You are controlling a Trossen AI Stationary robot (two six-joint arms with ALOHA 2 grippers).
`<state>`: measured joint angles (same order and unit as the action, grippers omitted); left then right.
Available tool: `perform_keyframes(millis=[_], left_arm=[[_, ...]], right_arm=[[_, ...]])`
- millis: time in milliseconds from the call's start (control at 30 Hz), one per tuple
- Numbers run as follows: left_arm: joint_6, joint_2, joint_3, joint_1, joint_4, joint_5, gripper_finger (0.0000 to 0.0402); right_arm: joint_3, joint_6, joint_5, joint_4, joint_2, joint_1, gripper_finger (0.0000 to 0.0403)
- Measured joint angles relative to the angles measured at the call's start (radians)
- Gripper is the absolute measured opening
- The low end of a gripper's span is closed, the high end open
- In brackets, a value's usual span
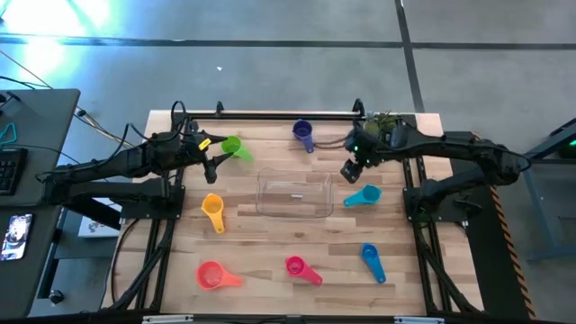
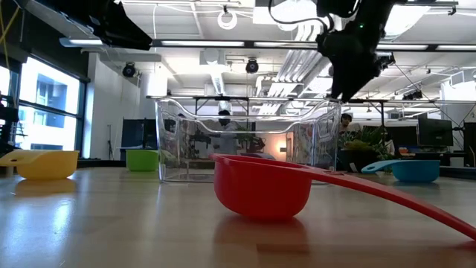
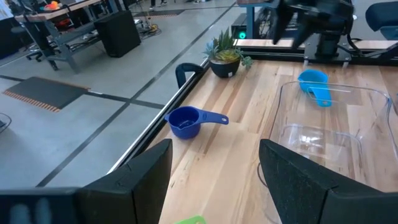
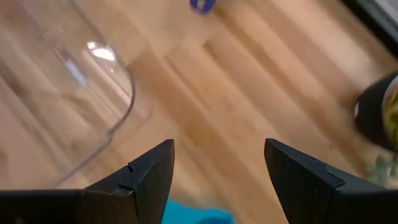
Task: Nest measuring cups in basket
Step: Move the light blue measuring cup to the center of the table
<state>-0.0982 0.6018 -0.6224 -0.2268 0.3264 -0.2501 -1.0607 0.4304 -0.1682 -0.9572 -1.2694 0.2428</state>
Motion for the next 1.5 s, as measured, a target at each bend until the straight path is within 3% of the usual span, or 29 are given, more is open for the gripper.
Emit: perform_keyframes(millis=[367,900,1333,1500], left_arm=[[0.0,0.0,0.0,0.0,0.0,0.0,0.0232],[0.001,0.0,0.0,0.0,0.001,0.0,0.0232],[0.017,0.0,0.0,0.0,0.013,0.0,0.0232],[0.019,0.0,0.0,0.0,0.013,0.0,0.0232]], right_arm=[[0.006,0.179,-0.042,-0.15,0.0,-0.235,0.0242],[0.031,0.47,-0.092,-0.203,0.001,-0.489,0.0242],[0.031,0.714,-0.143,-0.16,0.0,-0.681,0.0242],[0.031,0.716,-0.164,-0.06,0.0,-0.715,0.0242]])
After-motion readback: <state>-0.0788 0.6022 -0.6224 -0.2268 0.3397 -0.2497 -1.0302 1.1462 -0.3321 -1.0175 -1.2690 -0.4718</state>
